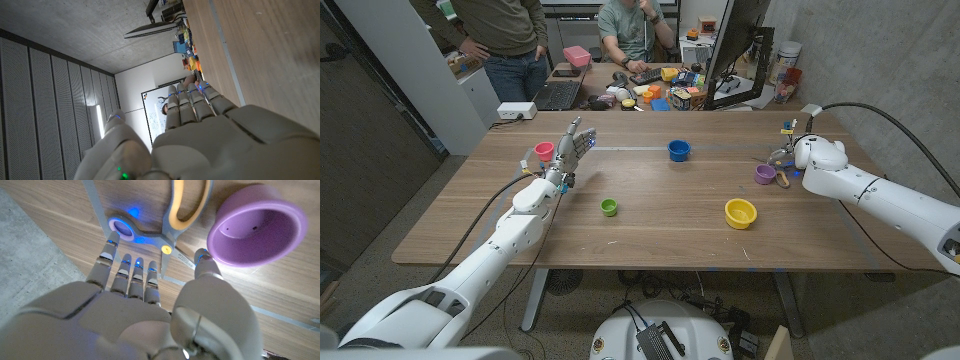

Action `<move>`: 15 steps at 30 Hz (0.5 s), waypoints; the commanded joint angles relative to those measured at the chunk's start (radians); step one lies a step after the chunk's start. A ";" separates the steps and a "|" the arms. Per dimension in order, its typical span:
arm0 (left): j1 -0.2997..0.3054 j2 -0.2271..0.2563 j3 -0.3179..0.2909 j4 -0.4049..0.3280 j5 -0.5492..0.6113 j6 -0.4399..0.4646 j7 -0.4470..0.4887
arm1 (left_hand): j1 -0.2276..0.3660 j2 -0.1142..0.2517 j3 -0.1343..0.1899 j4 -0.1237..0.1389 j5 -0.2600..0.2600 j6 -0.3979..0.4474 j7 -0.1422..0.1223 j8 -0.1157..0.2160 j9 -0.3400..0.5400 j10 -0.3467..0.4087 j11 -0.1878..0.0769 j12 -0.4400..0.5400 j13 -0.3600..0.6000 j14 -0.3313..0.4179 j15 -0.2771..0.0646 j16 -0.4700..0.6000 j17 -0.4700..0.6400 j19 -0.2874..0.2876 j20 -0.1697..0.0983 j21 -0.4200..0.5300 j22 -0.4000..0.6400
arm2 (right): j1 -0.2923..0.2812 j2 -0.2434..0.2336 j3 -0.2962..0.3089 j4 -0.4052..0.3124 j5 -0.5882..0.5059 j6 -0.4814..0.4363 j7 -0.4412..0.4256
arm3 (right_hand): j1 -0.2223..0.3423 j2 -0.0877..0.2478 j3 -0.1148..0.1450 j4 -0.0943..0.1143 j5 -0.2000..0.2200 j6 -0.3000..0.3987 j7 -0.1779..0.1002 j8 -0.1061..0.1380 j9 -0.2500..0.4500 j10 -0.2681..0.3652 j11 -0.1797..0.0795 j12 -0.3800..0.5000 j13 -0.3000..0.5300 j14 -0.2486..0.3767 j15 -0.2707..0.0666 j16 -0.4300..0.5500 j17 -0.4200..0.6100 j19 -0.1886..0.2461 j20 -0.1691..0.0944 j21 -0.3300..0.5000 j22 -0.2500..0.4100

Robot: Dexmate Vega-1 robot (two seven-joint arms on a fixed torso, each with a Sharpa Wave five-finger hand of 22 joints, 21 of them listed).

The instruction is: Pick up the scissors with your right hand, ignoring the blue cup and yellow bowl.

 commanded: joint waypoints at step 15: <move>0.012 0.013 0.003 -0.033 0.010 0.020 0.029 | 0.005 0.007 -0.009 -0.004 0.006 0.009 0.002 0.006 0.004 0.001 -0.002 0.004 0.005 0.002 -0.002 0.006 0.003 -0.003 0.007 0.001 0.005 | 0.041 0.033 -0.026 0.088 0.019 0.065 -0.014 | -0.012 0.001 -0.004 0.002 0.013 0.003 0.004 0.002 0.004 -0.003 0.001 0.003 0.006 0.005 -0.002 0.008 0.004 0.007 0.001 0.002 0.003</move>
